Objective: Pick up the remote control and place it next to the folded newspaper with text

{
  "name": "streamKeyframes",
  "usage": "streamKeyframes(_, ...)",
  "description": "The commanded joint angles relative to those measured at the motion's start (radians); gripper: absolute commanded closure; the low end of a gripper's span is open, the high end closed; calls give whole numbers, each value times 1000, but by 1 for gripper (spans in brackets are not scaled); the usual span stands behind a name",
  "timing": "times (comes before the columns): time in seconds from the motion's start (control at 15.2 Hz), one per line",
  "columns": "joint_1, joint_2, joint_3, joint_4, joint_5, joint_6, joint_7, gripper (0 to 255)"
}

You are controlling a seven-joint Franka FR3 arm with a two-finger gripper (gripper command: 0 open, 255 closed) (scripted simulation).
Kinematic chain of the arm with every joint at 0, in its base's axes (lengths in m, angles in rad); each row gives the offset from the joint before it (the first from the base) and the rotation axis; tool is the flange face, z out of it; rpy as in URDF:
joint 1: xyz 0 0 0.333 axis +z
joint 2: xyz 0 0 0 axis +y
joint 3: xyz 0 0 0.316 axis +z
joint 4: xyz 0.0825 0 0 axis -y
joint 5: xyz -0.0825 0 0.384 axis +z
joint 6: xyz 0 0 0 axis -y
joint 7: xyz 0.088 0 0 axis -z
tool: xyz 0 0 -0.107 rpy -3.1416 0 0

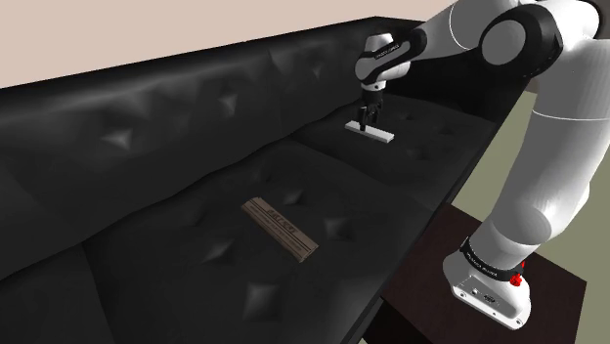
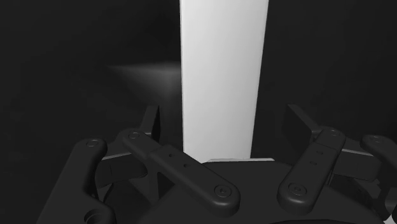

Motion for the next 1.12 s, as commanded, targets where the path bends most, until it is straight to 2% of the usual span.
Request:
streamKeyframes(0.0,-1,9,0,-14,2,23,-2,0)
streamKeyframes(0.59,-2,17,1,-25,3,42,-3,0)
streamKeyframes(0.66,-2,17,1,-25,3,42,-3,255)
streamKeyframes(1.06,-2,17,1,-25,3,42,-3,255)
